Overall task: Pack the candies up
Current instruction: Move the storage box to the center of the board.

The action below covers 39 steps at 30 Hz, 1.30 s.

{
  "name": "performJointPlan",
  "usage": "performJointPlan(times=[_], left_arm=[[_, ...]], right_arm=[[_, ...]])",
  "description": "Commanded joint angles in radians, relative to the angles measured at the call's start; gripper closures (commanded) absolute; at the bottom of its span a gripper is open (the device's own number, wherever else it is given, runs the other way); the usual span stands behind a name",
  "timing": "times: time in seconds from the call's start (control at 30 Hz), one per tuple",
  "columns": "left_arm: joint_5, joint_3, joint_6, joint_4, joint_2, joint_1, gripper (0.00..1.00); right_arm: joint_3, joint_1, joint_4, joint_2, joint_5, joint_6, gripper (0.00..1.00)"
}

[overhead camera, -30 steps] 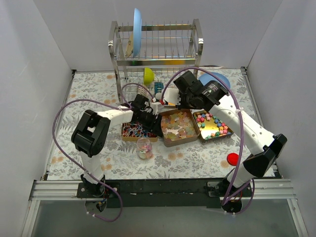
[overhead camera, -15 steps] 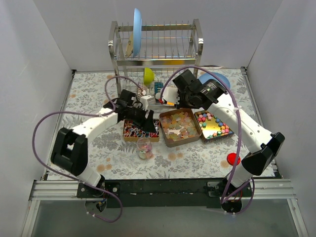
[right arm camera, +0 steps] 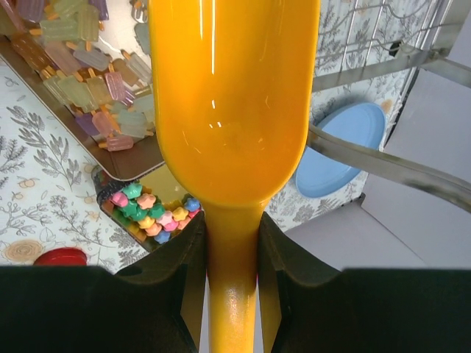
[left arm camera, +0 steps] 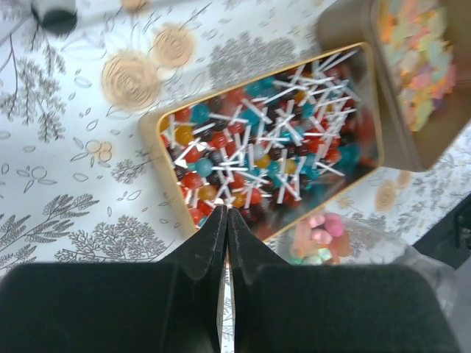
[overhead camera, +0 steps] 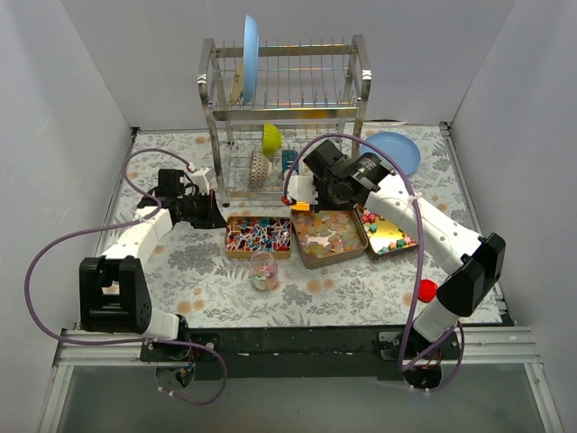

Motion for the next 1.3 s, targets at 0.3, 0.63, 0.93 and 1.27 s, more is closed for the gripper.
performJointPlan(times=[0.3, 0.63, 0.93, 1.27], left_arm=[[-0.077, 0.040, 0.066, 0.018, 0.240, -0.005, 1.00], [0.038, 0.022, 0.024, -0.034, 0.218, -0.110, 1.00], [0.110, -0.005, -0.012, -0.103, 0.070, -0.110, 0.90], [0.523, -0.036, -0.167, 0.105, -0.093, -0.086, 0.32]], right_arm=[[-0.122, 0.000, 0.147, -0.024, -0.201, -0.026, 0.99], [-0.136, -0.001, 0.155, -0.032, -0.199, -0.020, 0.99], [-0.128, 0.000, 0.138, -0.003, -0.193, -0.038, 0.99], [-0.011, 0.026, 0.115, 0.051, -0.214, -0.055, 0.99]])
